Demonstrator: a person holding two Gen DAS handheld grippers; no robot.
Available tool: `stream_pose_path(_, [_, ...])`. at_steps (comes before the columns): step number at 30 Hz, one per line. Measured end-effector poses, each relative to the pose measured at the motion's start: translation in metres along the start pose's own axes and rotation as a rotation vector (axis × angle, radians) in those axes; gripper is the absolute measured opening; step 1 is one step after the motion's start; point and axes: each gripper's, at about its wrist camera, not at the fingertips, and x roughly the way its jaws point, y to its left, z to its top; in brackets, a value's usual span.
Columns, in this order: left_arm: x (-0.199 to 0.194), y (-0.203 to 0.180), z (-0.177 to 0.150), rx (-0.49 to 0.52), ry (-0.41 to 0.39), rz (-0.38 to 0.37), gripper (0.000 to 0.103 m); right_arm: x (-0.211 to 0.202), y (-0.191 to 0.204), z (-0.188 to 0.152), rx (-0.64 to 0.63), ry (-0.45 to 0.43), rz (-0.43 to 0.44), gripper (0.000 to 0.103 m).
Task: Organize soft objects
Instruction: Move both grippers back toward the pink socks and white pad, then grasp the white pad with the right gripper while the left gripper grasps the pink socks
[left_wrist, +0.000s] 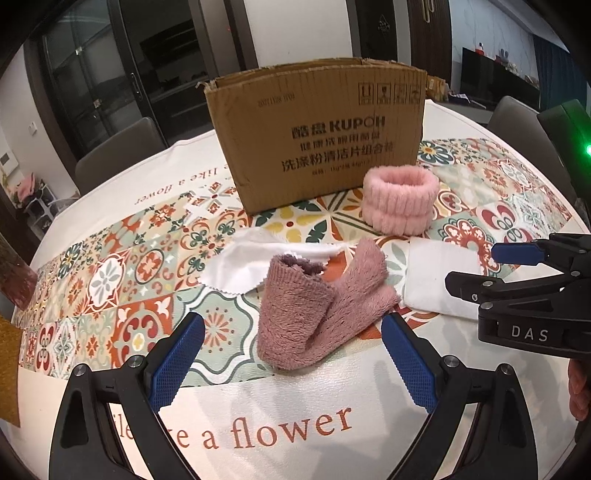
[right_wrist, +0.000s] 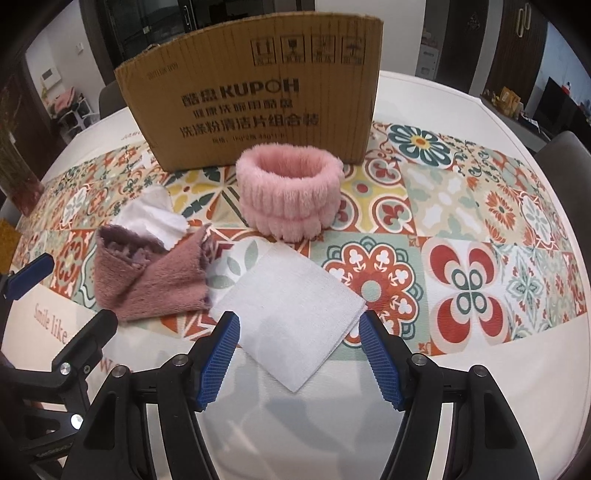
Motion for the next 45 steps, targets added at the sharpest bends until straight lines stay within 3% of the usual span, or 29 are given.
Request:
stream_pose_path(17, [0.033, -0.003, -0.007, -0.013, 0.040, -0.019, 0.081, 0.025, 0.000, -0.003, -0.031, 0.023, 0.009, 0.068])
stream_pose_path(25, [0.044, -0.004, -0.011, -0.034, 0.072, -0.034, 0.057, 0.025, 0.003, -0.006, -0.052, -0.002, 0.000, 0.066])
stream_pose_path(33, [0.040, -0.003, -0.009, -0.047, 0.069, -0.040, 0.030, 0.021, 0.006, -0.005, -0.071, 0.000, 0.041, 0.024])
stream_pose_path(36, [0.036, -0.003, -0.008, -0.060, 0.065, -0.046, 0.023, 0.019, 0.004, -0.004, -0.055, 0.013, 0.072, 0.016])
stream_pose_path(39, [0.030, -0.002, -0.006, -0.082, 0.061, -0.069, 0.018, 0.017, 0.000, -0.004, -0.034, 0.025, 0.098, 0.016])
stream_pose_path(45, [0.016, -0.006, -0.003, -0.102, 0.035, -0.080, 0.017, 0.003, 0.001, -0.006, -0.041, 0.004, 0.114, 0.013])
